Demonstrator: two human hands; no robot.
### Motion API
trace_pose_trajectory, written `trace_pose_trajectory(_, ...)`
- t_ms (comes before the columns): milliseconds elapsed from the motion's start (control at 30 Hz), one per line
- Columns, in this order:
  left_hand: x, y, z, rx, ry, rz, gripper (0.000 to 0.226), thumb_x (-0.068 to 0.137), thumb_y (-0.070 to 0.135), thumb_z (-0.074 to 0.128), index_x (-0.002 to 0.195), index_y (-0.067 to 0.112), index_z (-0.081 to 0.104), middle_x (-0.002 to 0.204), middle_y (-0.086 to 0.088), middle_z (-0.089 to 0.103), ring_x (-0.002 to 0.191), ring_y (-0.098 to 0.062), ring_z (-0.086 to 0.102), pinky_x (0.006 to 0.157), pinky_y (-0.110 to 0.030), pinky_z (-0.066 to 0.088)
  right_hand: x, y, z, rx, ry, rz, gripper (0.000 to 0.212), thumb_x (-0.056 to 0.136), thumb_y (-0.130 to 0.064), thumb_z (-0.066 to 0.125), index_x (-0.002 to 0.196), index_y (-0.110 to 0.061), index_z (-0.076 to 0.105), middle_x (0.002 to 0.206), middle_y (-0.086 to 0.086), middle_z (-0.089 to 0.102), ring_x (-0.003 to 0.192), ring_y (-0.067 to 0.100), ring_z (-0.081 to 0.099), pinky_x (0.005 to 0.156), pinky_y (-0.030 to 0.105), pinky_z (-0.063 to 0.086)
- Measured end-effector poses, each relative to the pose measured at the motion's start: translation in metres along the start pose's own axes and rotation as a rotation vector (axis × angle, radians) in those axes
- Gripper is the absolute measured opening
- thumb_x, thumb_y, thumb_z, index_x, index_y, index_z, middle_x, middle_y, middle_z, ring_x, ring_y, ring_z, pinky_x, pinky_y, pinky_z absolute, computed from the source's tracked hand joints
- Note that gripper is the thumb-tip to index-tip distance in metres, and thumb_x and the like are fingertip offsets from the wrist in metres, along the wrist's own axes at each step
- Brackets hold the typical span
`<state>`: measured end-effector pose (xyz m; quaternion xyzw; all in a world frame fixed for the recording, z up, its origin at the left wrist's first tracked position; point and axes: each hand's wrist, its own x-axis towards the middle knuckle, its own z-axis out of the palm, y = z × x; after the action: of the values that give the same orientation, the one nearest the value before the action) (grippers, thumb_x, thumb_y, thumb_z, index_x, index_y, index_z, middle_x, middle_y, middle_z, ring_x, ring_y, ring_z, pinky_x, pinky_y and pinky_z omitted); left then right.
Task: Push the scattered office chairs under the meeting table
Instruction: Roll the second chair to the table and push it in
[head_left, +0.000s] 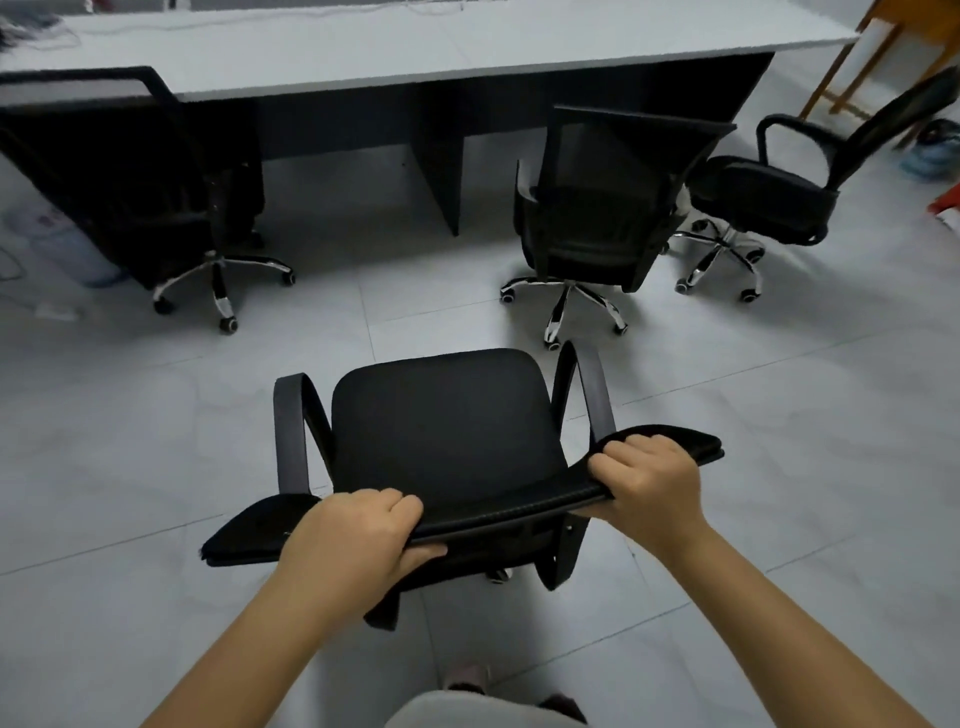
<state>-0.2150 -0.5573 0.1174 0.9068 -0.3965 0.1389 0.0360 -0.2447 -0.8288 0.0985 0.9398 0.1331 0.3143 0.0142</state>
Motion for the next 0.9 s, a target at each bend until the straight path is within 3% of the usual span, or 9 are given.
trace_pose_trajectory(133, 0.014, 0.022, 0.004, 0.036, 0.11, -0.084, 0.068, 0.092, 0.053, 0.014, 0.053, 0.019, 0.057, 0.04, 0.006, 0.05, 0.034, -0.01, 0.046, 0.035, -0.015, 0.037, 0.006, 0.03, 0.011, 0.063, 0.079, -0.052, 0.066, 0.082, -0.066, 0.034, 0.044, -0.013, 0.044, 0.038, 0.001, 0.042, 0.035, 0.019, 0.038, 0.05, 0.027, 0.017)
trace_pose_trajectory(500, 0.083, -0.001, 0.032, 0.291, 0.294, -0.155, 0.058, 0.093, 0.05, 0.03, 0.051, 0.017, 0.053, 0.039, 0.003, 0.045, 0.035, -0.014, 0.043, 0.041, -0.022, 0.03, 0.072, 0.085, 0.068, 0.143, 0.129, -0.082, 0.067, 0.076, -0.072, 0.031, 0.046, -0.014, 0.042, 0.039, 0.001, 0.041, 0.036, 0.019, 0.038, 0.051, 0.026, 0.015)
trace_pose_trajectory(600, 0.102, -0.029, 0.046, 0.343, 0.335, -0.174, 0.047, 0.092, 0.051, 0.032, 0.062, 0.017, 0.043, 0.039, 0.002, 0.044, 0.035, -0.014, 0.041, 0.041, -0.022, 0.028, 0.105, 0.091, 0.096, 0.133, 0.117, -0.08, 0.066, 0.075, -0.073, 0.032, 0.046, -0.014, 0.039, 0.04, 0.001, 0.039, 0.036, 0.019, 0.037, 0.051, 0.027, 0.015)
trace_pose_trajectory(900, 0.166, -0.153, 0.074, 0.392, 0.42, -0.157, 0.046, 0.093, 0.051, 0.029, 0.063, 0.017, 0.04, 0.039, 0.002, 0.044, 0.035, -0.014, 0.04, 0.043, -0.022, 0.028, 0.218, 0.089, 0.174, 0.148, 0.079, -0.07, 0.069, 0.076, -0.075, 0.028, 0.046, -0.013, 0.04, 0.04, 0.001, 0.04, 0.036, 0.018, 0.036, 0.051, 0.027, 0.015)
